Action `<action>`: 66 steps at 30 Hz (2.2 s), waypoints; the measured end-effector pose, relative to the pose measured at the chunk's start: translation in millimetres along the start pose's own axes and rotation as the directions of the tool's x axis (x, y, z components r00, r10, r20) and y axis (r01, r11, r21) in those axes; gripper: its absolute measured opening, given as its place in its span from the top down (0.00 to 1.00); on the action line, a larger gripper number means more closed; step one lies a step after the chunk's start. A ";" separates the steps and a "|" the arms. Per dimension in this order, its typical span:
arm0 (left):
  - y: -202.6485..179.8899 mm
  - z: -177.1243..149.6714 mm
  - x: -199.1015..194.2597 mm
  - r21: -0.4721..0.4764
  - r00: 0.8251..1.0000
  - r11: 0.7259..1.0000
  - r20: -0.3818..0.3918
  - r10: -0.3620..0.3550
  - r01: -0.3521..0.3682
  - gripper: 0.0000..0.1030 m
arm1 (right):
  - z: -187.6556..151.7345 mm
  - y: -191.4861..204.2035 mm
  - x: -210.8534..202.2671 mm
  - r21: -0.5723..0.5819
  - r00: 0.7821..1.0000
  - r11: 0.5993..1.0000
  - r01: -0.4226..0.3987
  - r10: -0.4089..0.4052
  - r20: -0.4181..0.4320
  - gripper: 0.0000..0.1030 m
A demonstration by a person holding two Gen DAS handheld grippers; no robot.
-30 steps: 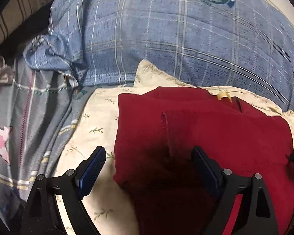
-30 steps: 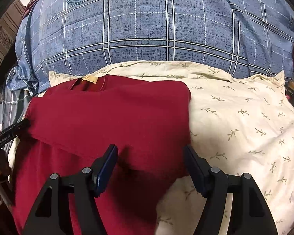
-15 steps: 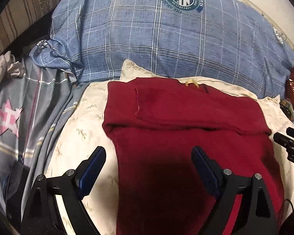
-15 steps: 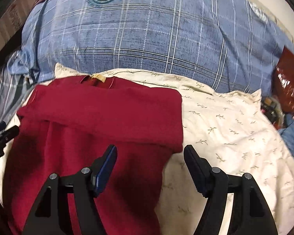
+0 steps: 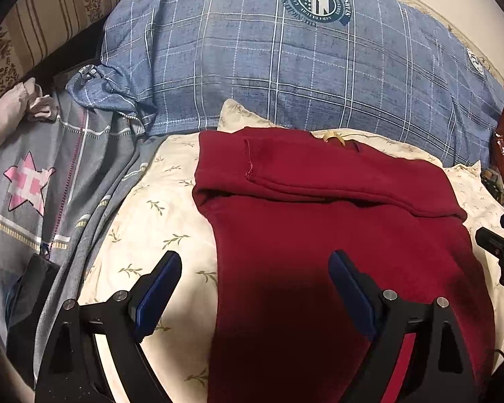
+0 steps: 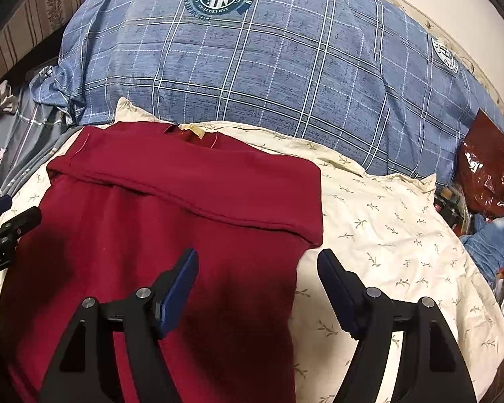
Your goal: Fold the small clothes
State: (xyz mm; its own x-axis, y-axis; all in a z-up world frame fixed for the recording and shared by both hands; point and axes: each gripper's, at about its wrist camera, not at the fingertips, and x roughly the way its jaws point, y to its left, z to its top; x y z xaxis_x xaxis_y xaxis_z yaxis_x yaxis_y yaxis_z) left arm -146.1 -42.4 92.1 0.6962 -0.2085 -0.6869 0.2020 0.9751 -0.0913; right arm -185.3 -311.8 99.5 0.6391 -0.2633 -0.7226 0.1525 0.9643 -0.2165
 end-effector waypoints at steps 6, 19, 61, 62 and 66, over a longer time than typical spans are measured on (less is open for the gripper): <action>0.1 3.9 7.3 -0.003 1.000 1.000 -0.004 0.001 -0.001 0.14 | -0.7 1.1 3.4 0.004 1.000 1.000 -0.011 0.011 -0.009 0.27; 0.5 3.7 11.0 -0.006 1.000 1.000 -0.010 0.004 -0.004 0.14 | -4.7 4.0 10.7 -0.003 0.999 1.000 -0.023 0.023 -0.039 0.27; 39.1 -82.2 -67.2 -0.053 0.972 0.992 -0.200 -0.120 0.112 0.15 | -121.1 -61.4 -15.2 0.236 0.880 0.893 -0.383 0.430 -0.202 0.59; 37.9 -82.4 -64.5 -0.054 0.971 0.992 -0.204 -0.121 0.113 0.16 | -120.7 -57.7 -15.5 0.216 0.891 0.902 -0.374 0.414 -0.187 0.67; 34.5 -82.1 -64.7 -0.049 0.967 0.991 -0.216 -0.134 0.127 0.17 | -116.4 -51.7 -22.0 0.151 0.907 0.919 -0.364 0.387 -0.166 0.89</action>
State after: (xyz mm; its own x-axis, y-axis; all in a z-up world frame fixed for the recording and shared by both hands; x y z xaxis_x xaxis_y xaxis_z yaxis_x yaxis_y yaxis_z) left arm -240.8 11.0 74.1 0.4979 -0.3163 -0.8075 0.2546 0.9434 -0.2126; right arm -295.0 -359.2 50.1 0.5140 0.1296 -0.8480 0.0210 0.9863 0.1635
